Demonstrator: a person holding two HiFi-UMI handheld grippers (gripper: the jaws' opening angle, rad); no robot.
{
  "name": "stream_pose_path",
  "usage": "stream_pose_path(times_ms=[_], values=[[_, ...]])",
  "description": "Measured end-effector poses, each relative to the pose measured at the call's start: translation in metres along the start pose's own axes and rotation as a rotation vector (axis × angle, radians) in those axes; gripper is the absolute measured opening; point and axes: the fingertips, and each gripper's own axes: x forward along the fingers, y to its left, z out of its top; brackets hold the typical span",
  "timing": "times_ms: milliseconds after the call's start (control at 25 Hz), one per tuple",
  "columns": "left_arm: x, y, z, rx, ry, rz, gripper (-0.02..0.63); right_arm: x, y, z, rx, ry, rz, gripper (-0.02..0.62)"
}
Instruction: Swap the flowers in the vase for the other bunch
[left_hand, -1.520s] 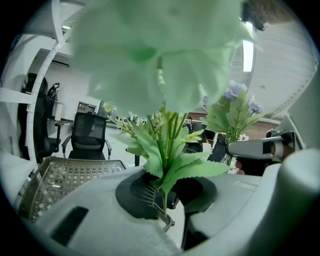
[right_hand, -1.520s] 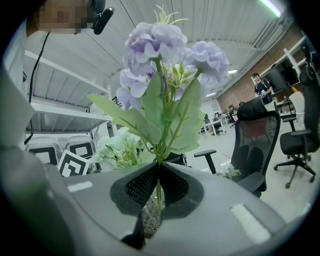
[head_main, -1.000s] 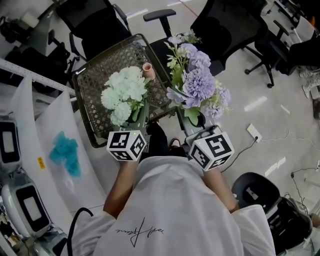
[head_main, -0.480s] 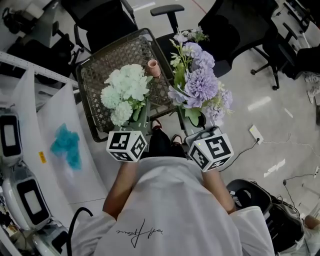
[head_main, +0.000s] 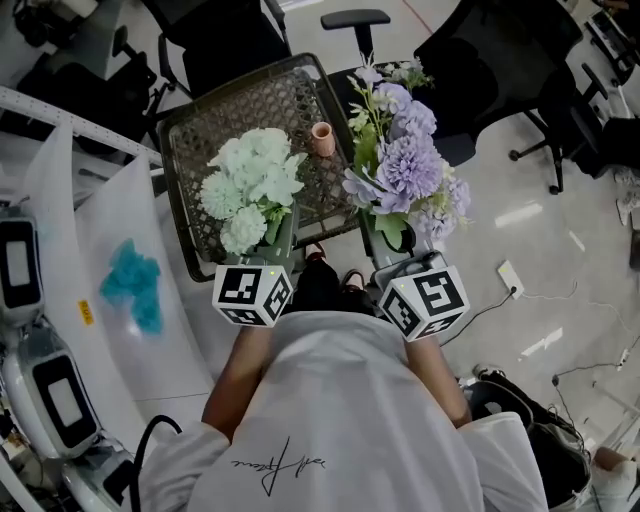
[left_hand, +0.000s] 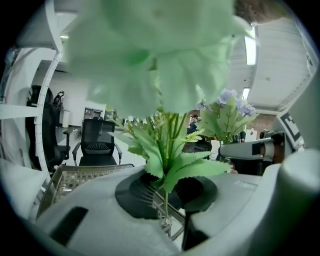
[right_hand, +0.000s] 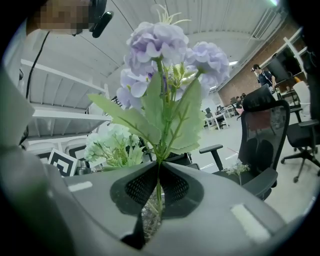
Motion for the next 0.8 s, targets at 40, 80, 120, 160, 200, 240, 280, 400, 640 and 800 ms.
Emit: stream_pose_path(times_ms=[40, 80, 120, 160, 200, 240, 280, 400, 640, 800], values=[[0.000, 0.000, 0.001, 0.007, -0.005, 0.000, 0.077, 0.002, 0.000, 0.000, -0.004, 0.000, 0.001, 0.021], [0.000, 0.002, 0.002, 0.006, -0.008, -0.002, 0.078, 0.005, 0.001, 0.001, -0.007, 0.001, 0.000, 0.021], [0.002, 0.006, 0.004, -0.001, -0.010, -0.004, 0.080, 0.011, 0.001, 0.001, -0.008, 0.004, -0.001, 0.021], [0.003, 0.014, 0.005, -0.008, -0.008, -0.006, 0.080, 0.020, 0.003, 0.002, -0.009, 0.008, -0.003, 0.021], [0.005, 0.024, 0.008, -0.015, -0.005, -0.007, 0.080, 0.031, 0.006, 0.003, -0.011, 0.012, -0.006, 0.021], [0.007, 0.036, 0.011, -0.021, -0.001, -0.008, 0.080, 0.042, 0.009, 0.005, -0.012, 0.017, -0.010, 0.021], [0.009, 0.046, 0.014, -0.026, 0.002, -0.009, 0.081, 0.053, 0.012, 0.007, -0.014, 0.021, -0.012, 0.021], [0.016, 0.067, 0.019, -0.043, 0.011, -0.005, 0.080, 0.075, 0.014, 0.012, -0.019, 0.035, -0.019, 0.021], [0.042, 0.128, 0.023, -0.080, 0.028, -0.007, 0.081, 0.144, 0.015, 0.009, -0.025, 0.066, -0.041, 0.021], [0.042, 0.130, 0.023, -0.090, 0.023, -0.008, 0.081, 0.149, 0.014, 0.007, -0.024, 0.074, -0.037, 0.021]])
